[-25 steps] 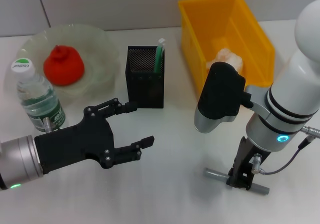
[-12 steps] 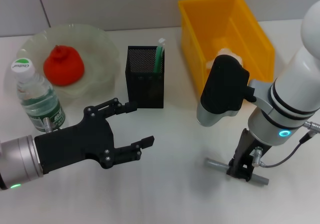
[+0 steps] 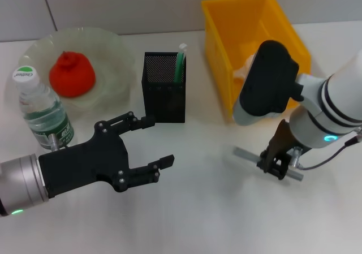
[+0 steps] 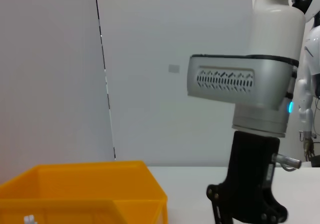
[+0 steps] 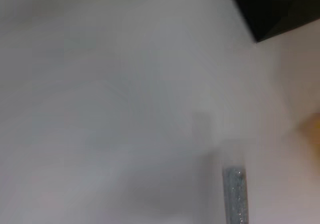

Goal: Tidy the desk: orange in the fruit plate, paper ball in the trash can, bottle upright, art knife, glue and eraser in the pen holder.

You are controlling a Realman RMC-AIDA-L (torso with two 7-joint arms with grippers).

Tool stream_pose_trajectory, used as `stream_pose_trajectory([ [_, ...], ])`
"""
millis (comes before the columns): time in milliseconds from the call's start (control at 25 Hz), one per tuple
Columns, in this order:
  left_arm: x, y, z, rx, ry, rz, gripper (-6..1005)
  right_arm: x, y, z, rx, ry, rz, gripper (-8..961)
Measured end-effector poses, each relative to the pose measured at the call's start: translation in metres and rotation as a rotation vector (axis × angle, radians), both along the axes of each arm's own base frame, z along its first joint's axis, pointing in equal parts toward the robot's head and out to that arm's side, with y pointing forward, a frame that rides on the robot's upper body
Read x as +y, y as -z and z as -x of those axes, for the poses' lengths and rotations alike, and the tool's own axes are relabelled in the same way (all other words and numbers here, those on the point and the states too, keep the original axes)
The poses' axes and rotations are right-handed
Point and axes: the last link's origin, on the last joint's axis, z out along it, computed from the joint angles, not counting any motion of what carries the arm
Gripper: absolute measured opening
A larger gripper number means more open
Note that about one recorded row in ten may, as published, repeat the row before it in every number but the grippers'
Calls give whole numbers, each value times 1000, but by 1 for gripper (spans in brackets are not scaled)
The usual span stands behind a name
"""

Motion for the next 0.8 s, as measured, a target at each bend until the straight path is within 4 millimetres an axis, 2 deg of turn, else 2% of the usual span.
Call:
stream_pose_trajectory([
  [520,-1,0,0,-1,10,-3,785,21,-34,-2,99,-51,-228,120],
  [800,-1,0,-1,-2,11,-2,785,27,-52,15,139,-144,-323,119],
])
